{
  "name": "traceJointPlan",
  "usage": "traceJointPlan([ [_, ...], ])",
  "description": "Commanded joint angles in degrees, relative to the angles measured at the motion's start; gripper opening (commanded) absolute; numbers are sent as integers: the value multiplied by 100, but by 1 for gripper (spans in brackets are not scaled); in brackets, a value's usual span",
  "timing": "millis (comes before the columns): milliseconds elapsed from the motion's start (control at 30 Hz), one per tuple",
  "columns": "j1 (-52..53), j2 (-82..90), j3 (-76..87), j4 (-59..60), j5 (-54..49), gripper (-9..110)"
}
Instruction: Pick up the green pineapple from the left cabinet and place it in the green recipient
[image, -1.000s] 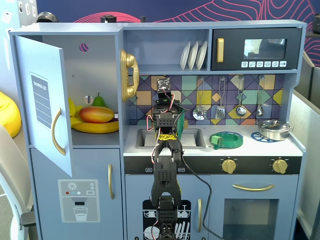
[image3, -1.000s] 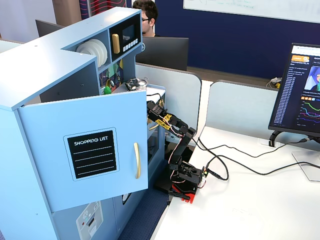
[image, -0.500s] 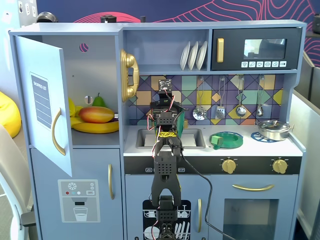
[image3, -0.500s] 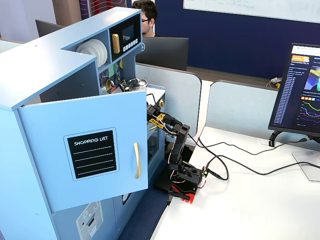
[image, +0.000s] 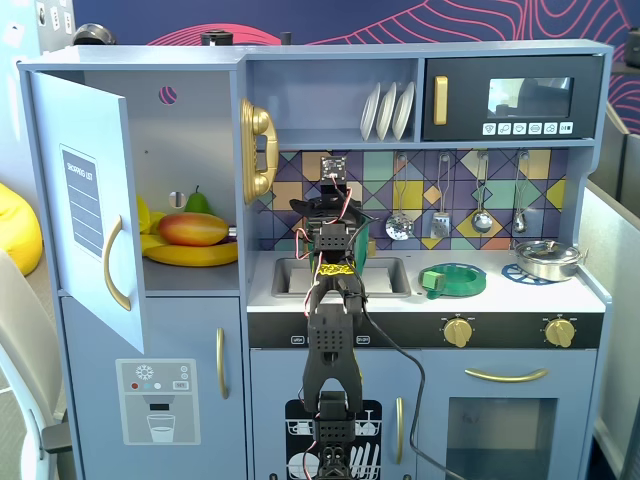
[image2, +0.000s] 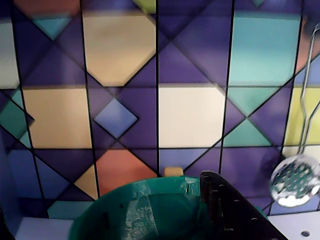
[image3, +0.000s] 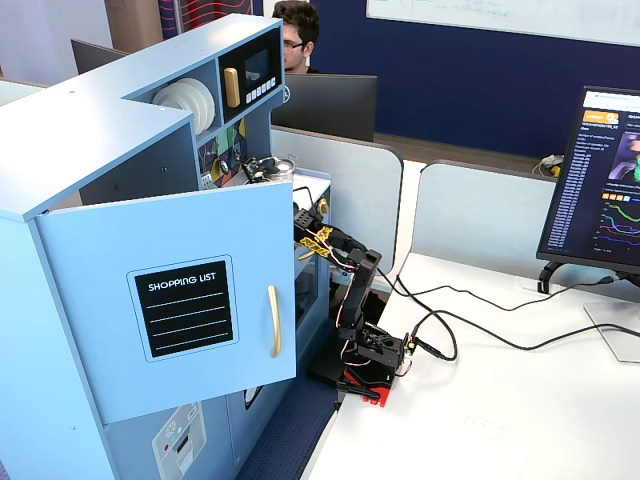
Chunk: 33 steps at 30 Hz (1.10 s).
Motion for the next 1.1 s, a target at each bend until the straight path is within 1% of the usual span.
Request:
traceJointPlan([
  [0, -53, 1266, 589, 114, 9, 47],
  [167, -132, 3085, 2566, 457, 26, 45],
  [267, 9, 4061, 3507, 1081, 272, 45],
  [400, 229, 5247, 4852, 1529, 281, 45],
  [500, 255, 5871, 5388, 2127, 308, 41],
  [600, 281, 6284, 5713, 2804, 316, 36],
  [667, 264, 6451, 5845, 3208, 316, 30],
  [700, 229, 6539, 5933, 3419, 316, 24],
  [767, 158, 6609, 6161, 3753, 422, 21],
  [900, 132, 6882, 6899, 4280, 343, 9],
  [933, 132, 6979, 7146, 4289, 404, 9],
  [1000, 193, 7128, 7646, 4236, 431, 14],
  [1067, 158, 7251, 8095, 3999, 738, 18],
])
